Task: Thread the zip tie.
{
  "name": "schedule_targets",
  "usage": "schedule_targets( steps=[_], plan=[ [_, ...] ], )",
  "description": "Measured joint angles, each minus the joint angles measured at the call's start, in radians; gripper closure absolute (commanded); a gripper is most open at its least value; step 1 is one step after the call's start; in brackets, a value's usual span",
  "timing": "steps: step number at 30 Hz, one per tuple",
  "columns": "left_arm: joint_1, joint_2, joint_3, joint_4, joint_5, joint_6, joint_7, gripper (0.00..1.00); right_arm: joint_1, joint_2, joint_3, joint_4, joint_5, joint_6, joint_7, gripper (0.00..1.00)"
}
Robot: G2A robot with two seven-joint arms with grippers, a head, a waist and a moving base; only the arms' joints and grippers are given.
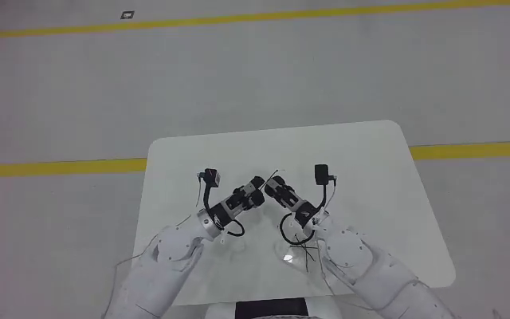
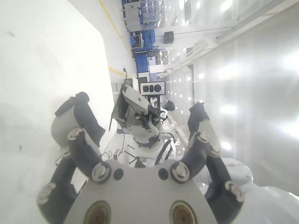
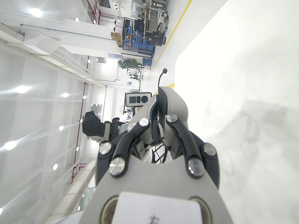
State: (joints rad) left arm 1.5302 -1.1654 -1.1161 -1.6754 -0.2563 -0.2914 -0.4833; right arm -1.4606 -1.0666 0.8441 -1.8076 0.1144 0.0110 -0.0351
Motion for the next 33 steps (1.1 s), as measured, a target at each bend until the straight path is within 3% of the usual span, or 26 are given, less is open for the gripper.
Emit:
schedule_targets(
  steps=[4, 9, 22, 24, 27, 33],
  plan=[
    [-0.002, -0.001, 0.005, 0.001, 0.018, -0.003, 0.03, 0.0, -0.005, -0.003, 0.004, -0.003, -0.004, 0.004, 0.001, 1.0],
    [-0.008, -0.002, 0.013, 0.008, 0.045, -0.038, 0.048, 0.0, -0.012, -0.011, 0.007, -0.009, -0.01, 0.027, -0.011, 1.0],
    [-0.007, -0.001, 0.02, 0.015, 0.077, -0.029, 0.087, 0.0, -0.028, -0.021, 0.028, -0.016, -0.034, 0.031, -0.041, 1.0],
    [-0.007, 0.0, 0.021, 0.019, 0.077, -0.034, 0.086, 0.12, -0.035, -0.024, 0.036, -0.019, -0.036, 0.033, -0.045, 1.0],
    [-0.007, 0.0, 0.024, 0.025, 0.077, -0.04, 0.081, 0.46, -0.043, -0.027, 0.044, -0.022, -0.043, 0.039, -0.05, 1.0],
    [-0.015, 0.0, 0.038, 0.041, 0.071, -0.048, 0.069, 0.55, -0.053, -0.036, 0.054, -0.022, -0.05, 0.047, -0.054, 1.0]
  ],
)
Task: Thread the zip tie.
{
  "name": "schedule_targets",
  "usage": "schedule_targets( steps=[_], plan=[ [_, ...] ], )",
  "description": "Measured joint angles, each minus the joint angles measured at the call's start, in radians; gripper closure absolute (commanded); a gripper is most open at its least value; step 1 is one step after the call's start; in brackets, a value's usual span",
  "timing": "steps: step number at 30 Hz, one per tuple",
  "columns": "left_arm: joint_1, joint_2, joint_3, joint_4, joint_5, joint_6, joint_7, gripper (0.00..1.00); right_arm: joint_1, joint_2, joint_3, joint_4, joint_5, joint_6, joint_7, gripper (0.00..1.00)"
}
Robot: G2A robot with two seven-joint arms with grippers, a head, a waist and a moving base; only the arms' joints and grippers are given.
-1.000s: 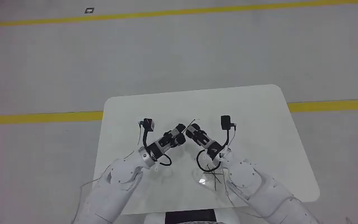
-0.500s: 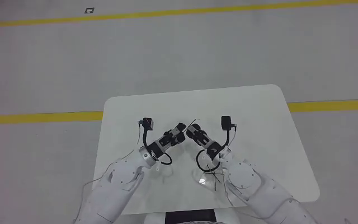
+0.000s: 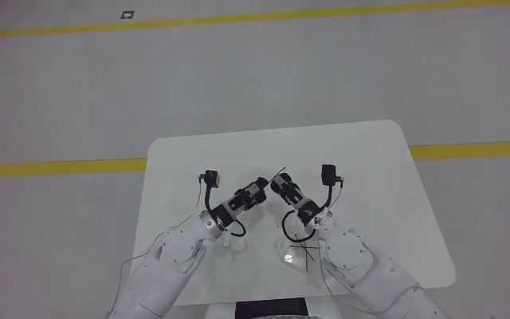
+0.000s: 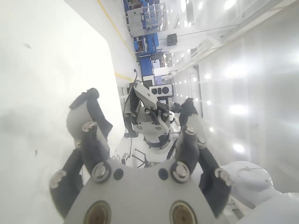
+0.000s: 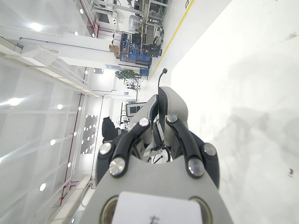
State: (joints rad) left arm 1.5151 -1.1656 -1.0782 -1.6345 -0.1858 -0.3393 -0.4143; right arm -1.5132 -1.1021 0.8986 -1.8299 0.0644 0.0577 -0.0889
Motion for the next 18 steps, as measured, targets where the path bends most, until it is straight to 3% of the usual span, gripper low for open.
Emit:
schedule_targets(
  steps=[12, 18],
  plan=[
    [-0.017, -0.001, 0.02, 0.024, -0.009, -0.001, 0.0, 0.75, -0.008, -0.018, 0.01, 0.005, -0.016, 0.011, 0.014, 1.0],
    [-0.025, -0.002, 0.026, 0.03, -0.014, -0.001, -0.001, 0.77, -0.012, -0.025, 0.015, 0.007, -0.024, 0.014, 0.03, 1.0]
  ],
)
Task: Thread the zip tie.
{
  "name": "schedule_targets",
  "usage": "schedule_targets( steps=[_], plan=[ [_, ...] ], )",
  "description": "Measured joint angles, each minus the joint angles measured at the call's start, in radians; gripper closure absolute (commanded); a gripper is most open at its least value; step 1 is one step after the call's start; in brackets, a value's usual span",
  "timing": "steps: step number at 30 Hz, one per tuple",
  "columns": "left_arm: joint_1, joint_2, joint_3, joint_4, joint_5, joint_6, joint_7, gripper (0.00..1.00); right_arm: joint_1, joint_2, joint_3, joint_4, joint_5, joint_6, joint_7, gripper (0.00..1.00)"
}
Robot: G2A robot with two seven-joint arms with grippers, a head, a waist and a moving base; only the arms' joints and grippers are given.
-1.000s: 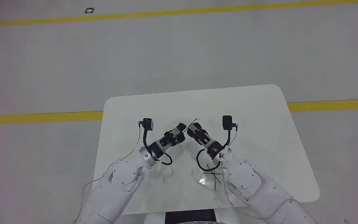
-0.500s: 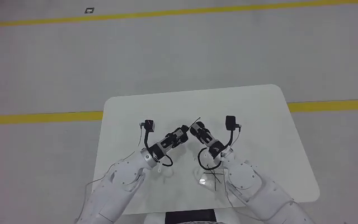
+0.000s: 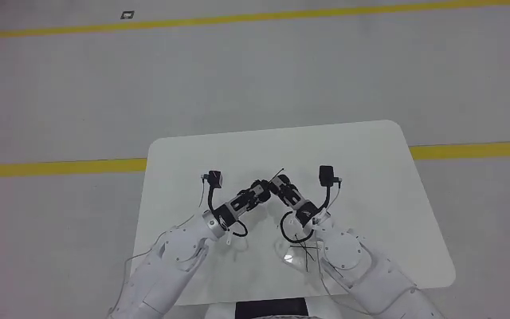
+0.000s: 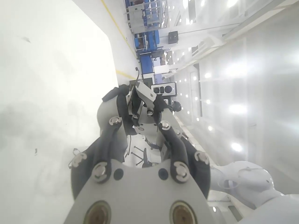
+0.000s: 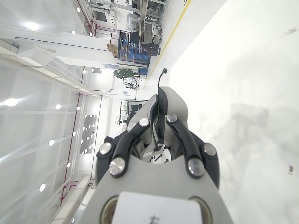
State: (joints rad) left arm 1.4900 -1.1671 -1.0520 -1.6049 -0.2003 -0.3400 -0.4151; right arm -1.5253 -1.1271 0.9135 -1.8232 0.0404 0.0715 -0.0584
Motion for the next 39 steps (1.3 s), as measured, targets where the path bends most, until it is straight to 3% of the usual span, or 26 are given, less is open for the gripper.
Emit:
schedule_targets(
  steps=[9, 11, 23, 24, 25, 32, 39],
  plan=[
    [-0.01, 0.0, 0.006, 0.012, -0.006, 0.0, 0.001, 0.84, -0.004, -0.011, 0.01, 0.004, -0.007, -0.005, 0.016, 1.0],
    [-0.012, 0.0, 0.007, 0.015, -0.008, 0.0, 0.001, 0.99, -0.006, -0.013, 0.012, 0.005, -0.009, -0.007, 0.018, 1.0],
    [-0.021, 0.001, 0.008, 0.029, -0.019, 0.0, -0.003, 1.0, -0.01, -0.026, 0.025, 0.007, -0.021, -0.006, 0.033, 1.0],
    [-0.02, 0.001, 0.006, 0.029, -0.021, 0.0, -0.004, 1.0, -0.01, -0.028, 0.026, 0.008, -0.022, -0.006, 0.036, 0.62],
    [-0.02, 0.002, 0.004, 0.028, -0.023, 0.0, -0.005, 1.0, -0.01, -0.029, 0.026, 0.009, -0.021, -0.005, 0.039, 0.0],
    [-0.003, 0.011, -0.036, 0.006, -0.036, 0.0, -0.037, 1.0, -0.012, -0.033, 0.052, 0.016, -0.009, -0.02, 0.065, 0.0],
    [0.029, 0.037, -0.119, -0.026, -0.095, 0.0, -0.216, 1.0, -0.028, -0.023, 0.12, 0.014, 0.022, -0.061, 0.171, 0.0]
  ],
)
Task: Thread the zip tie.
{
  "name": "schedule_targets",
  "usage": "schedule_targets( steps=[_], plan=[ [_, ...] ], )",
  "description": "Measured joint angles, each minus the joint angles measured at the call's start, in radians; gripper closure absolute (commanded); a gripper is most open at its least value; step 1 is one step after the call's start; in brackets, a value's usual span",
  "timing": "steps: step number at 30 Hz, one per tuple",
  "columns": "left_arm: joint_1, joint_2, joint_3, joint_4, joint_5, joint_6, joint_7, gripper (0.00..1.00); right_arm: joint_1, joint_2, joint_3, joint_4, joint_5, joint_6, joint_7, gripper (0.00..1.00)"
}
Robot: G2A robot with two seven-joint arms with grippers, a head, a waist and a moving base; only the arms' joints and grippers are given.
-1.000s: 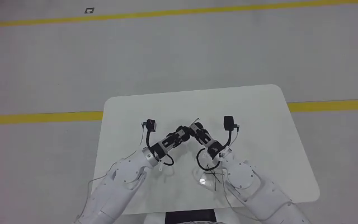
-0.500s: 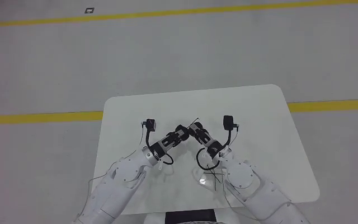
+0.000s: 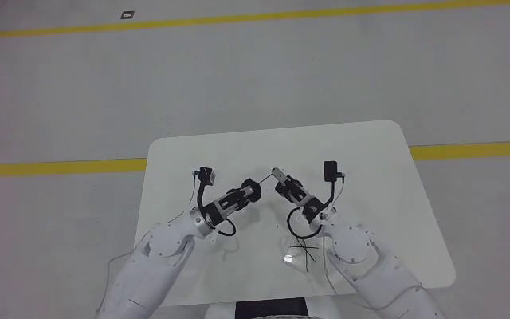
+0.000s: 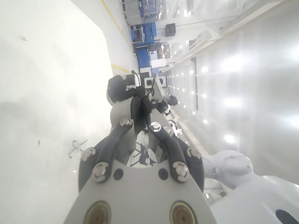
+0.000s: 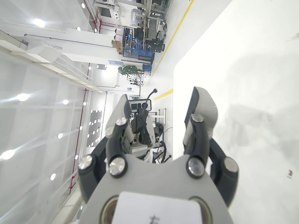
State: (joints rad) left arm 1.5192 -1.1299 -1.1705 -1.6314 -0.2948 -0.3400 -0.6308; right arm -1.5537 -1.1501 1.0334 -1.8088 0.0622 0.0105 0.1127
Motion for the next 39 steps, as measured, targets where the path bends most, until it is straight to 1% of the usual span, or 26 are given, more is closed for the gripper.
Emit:
schedule_targets(
  steps=[3, 5, 8, 9, 10, 12, 17, 19, 20, 22, 23, 24, 25, 27, 30, 33, 35, 36, 39],
  plan=[
    [0.013, 0.011, -0.034, 0.004, -0.02, 0.003, -0.072, 1.0, -0.007, 0.006, 0.036, -0.003, 0.031, -0.023, 0.067, 0.0],
    [0.019, 0.017, -0.052, 0.006, -0.033, 0.01, -0.107, 1.0, -0.007, 0.01, 0.055, -0.001, 0.053, -0.036, 0.123, 0.0],
    [0.023, 0.028, -0.076, 0.009, -0.055, 0.029, -0.182, 1.0, 0.001, 0.015, 0.077, 0.01, 0.087, -0.049, 0.232, 0.0],
    [0.021, 0.032, -0.084, 0.011, -0.072, 0.041, -0.219, 1.0, 0.002, 0.016, 0.078, 0.012, 0.091, -0.05, 0.254, 0.0],
    [0.019, 0.034, -0.089, 0.013, -0.08, 0.048, -0.241, 1.0, 0.002, 0.016, 0.078, 0.012, 0.091, -0.05, 0.253, 0.0],
    [0.017, 0.036, -0.093, 0.015, -0.082, 0.053, -0.254, 1.0, 0.002, 0.016, 0.078, 0.012, 0.09, -0.05, 0.242, 0.0],
    [0.017, 0.035, -0.093, 0.015, -0.081, 0.052, -0.251, 1.0, 0.002, 0.016, 0.078, 0.011, 0.09, -0.05, 0.242, 0.0],
    [0.015, 0.035, -0.089, 0.021, -0.1, 0.061, -0.251, 1.0, 0.004, 0.015, 0.077, 0.023, 0.099, -0.046, 0.253, 0.0],
    [0.01, 0.035, -0.089, 0.031, -0.119, 0.066, -0.262, 1.0, 0.011, 0.015, 0.077, 0.037, 0.104, -0.044, 0.266, 0.0],
    [0.0, 0.039, -0.095, 0.06, -0.164, 0.077, -0.321, 1.0, 0.03, 0.014, 0.079, 0.075, 0.126, -0.061, 0.33, 0.0],
    [-0.004, 0.041, -0.098, 0.071, -0.19, 0.08, -0.361, 1.0, 0.04, 0.014, 0.083, 0.094, 0.156, -0.075, 0.371, 0.0],
    [-0.009, 0.045, -0.106, 0.088, -0.224, 0.083, -0.415, 1.0, 0.054, 0.015, 0.089, 0.119, 0.205, -0.094, 0.424, 0.0],
    [-0.012, 0.048, -0.111, 0.101, -0.238, 0.085, -0.455, 1.0, 0.063, 0.015, 0.091, 0.137, 0.242, -0.107, 0.463, 0.0],
    [-0.02, 0.054, -0.119, 0.127, -0.257, 0.084, -0.54, 1.0, 0.085, 0.015, 0.095, 0.179, 0.305, -0.132, 0.543, 0.0],
    [-0.037, 0.061, -0.12, 0.162, -0.277, 0.09, -0.643, 1.0, 0.118, 0.012, 0.084, 0.23, 0.355, -0.145, 0.629, 0.0],
    [-0.057, 0.067, -0.115, 0.186, -0.264, 0.095, -0.694, 1.0, 0.156, 0.006, 0.057, 0.276, 0.41, -0.147, 0.724, 0.0],
    [-0.071, 0.068, -0.111, 0.204, -0.285, 0.095, -0.721, 1.0, 0.181, 0.003, 0.039, 0.304, 0.433, -0.135, 0.789, 0.0],
    [-0.08, 0.067, -0.112, 0.219, -0.303, 0.086, -0.723, 1.0, 0.19, 0.003, 0.033, 0.313, 0.437, -0.131, 0.817, 0.0],
    [-0.083, 0.067, -0.114, 0.225, -0.311, 0.081, -0.717, 1.0, 0.19, 0.003, 0.033, 0.314, 0.436, -0.13, 0.817, 0.0]
  ],
)
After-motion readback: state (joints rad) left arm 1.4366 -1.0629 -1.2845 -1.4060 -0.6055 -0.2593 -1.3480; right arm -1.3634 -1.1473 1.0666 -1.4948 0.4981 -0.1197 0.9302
